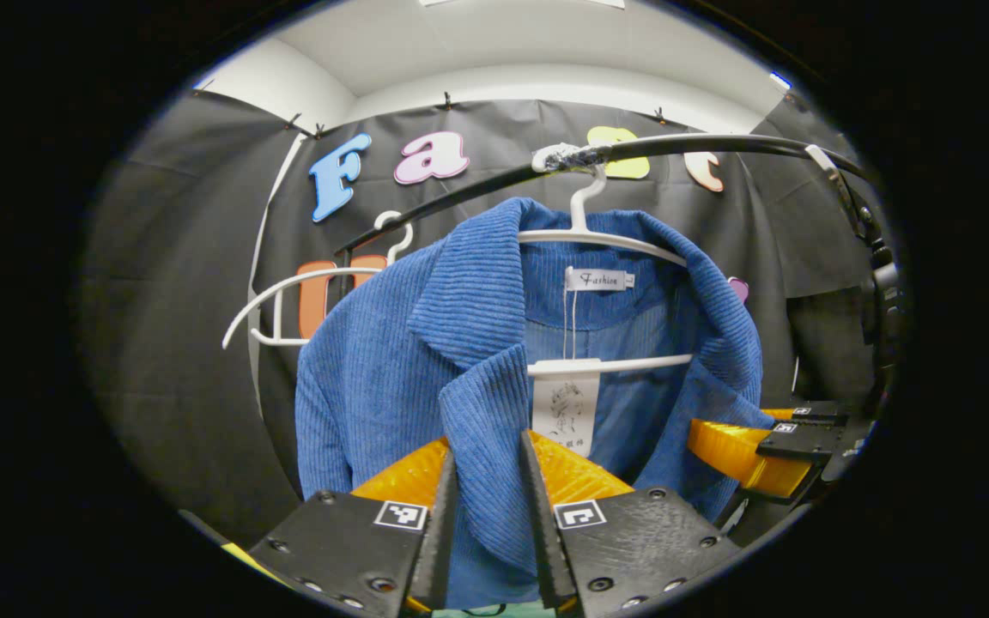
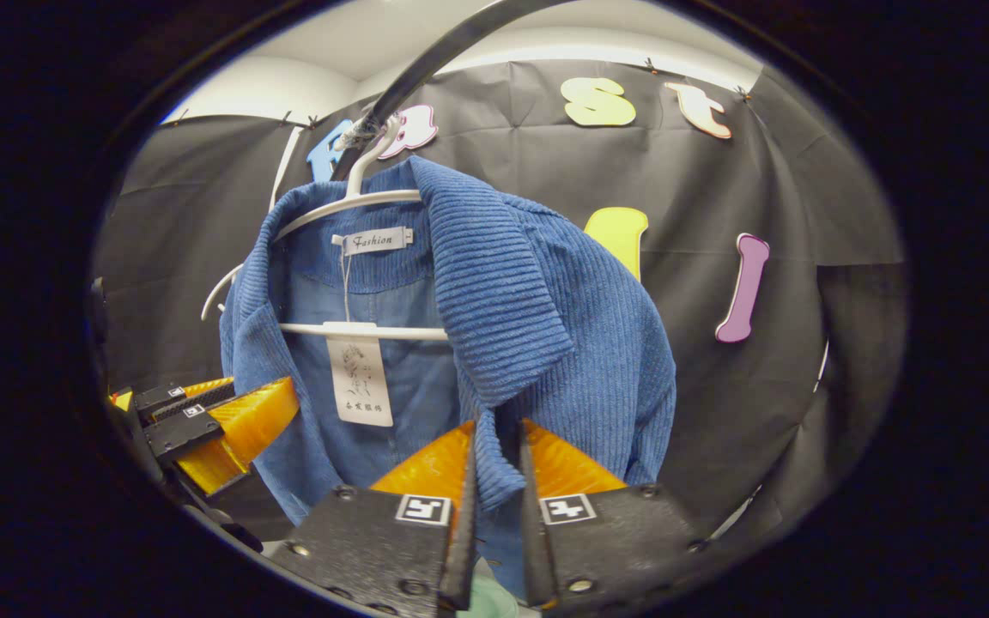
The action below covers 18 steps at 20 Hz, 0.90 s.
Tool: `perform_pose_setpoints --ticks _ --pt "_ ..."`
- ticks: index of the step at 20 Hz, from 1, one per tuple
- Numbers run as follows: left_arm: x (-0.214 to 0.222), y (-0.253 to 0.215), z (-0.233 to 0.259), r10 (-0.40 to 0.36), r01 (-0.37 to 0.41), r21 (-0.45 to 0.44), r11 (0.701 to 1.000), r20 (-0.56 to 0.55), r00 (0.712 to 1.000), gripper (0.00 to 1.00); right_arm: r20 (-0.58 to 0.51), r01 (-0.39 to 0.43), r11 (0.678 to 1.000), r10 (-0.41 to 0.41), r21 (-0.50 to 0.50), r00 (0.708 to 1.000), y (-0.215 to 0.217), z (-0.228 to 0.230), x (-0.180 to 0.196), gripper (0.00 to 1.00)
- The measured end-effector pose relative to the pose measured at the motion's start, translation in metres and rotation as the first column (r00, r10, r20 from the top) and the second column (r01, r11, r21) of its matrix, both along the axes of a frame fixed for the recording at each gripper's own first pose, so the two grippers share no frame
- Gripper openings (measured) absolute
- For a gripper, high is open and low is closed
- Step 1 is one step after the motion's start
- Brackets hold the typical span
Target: Grasp the clothes on the hanger with both hands and then place them into the laundry hamper below.
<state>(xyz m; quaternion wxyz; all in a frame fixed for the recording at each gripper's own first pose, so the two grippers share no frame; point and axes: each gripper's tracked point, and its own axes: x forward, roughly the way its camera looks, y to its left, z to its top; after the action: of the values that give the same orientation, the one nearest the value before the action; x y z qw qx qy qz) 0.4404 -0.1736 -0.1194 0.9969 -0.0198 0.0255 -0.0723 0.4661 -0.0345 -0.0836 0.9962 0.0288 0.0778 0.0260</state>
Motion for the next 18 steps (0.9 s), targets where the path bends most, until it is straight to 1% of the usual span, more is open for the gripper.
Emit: perform_pose_setpoints --ticks 1,2,3,4,5,6,7,8,9,10,11,16,17,18 --pt "-0.008 0.011 0.001 0.039 -0.039 0.031 0.999 -0.007 0.999 0.44 -0.005 -0.007 1.000 0.007 0.002 1.000 0.000 -0.001 0.000 0.16" --pt "-0.011 0.020 0.000 0.070 -0.070 0.057 0.996 -0.002 0.998 0.31 -0.004 -0.010 1.000 0.010 0.014 1.000 0.000 0.001 0.000 0.14" --pt "-0.004 0.016 -0.002 0.070 -0.070 0.064 0.996 -0.008 0.997 0.18 -0.003 -0.015 1.000 0.015 0.027 1.000 0.001 0.004 -0.001 0.10" --pt "-0.005 0.014 -0.003 0.070 -0.069 0.062 0.996 -0.013 0.997 0.04 0.004 -0.026 0.999 0.026 0.032 1.000 0.003 0.007 0.000 0.09" --pt "-0.001 0.017 -0.005 0.075 -0.073 0.063 0.995 -0.015 0.997 0.01 0.007 -0.044 0.999 0.043 0.025 0.999 0.004 0.006 -0.001 0.06" --pt "-0.002 0.018 -0.003 0.073 -0.072 0.063 0.995 -0.013 0.997 0.01 0.008 -0.055 0.998 0.055 0.020 0.998 0.006 0.004 -0.002 0.05" --pt "-0.003 0.018 -0.003 0.072 -0.071 0.063 0.995 -0.017 0.997 0.04 0.007 -0.064 0.998 0.064 0.021 0.998 0.007 0.006 -0.003 0.05" --pt "-0.005 0.019 -0.003 0.073 -0.072 0.062 0.995 -0.016 0.997 0.04 0.008 -0.059 0.998 0.059 0.020 0.998 0.006 0.007 -0.001 0.05" --pt "-0.005 0.021 -0.002 0.076 -0.075 0.064 0.995 -0.017 0.997 0.00 0.009 -0.055 0.998 0.055 0.019 0.998 0.005 0.007 -0.002 0.05" --pt "-0.005 0.025 -0.002 0.085 -0.084 0.068 0.994 -0.017 0.996 0.04 0.009 -0.045 0.999 0.045 0.020 0.999 0.002 0.007 -0.002 0.05" --pt "-0.005 0.032 -0.002 0.097 -0.095 0.073 0.993 -0.017 0.995 0.04 0.009 -0.042 0.999 0.042 0.027 0.999 -0.003 0.007 -0.003 0.05" --pt "-0.003 0.064 0.001 0.157 -0.155 0.086 0.984 -0.014 0.988 0.05 0.013 0.028 0.999 -0.028 0.034 1.000 -0.042 0.013 0.001 0.05" --pt "-0.003 0.070 0.002 0.169 -0.168 0.086 0.982 -0.014 0.985 0.01 0.016 0.042 0.998 -0.043 0.035 0.999 -0.050 0.014 -0.001 0.05" --pt "-0.003 0.076 0.003 0.179 -0.177 0.086 0.980 -0.012 0.984 0.04 0.022 0.052 0.998 -0.053 0.036 0.998 -0.058 0.018 -0.001 0.05"
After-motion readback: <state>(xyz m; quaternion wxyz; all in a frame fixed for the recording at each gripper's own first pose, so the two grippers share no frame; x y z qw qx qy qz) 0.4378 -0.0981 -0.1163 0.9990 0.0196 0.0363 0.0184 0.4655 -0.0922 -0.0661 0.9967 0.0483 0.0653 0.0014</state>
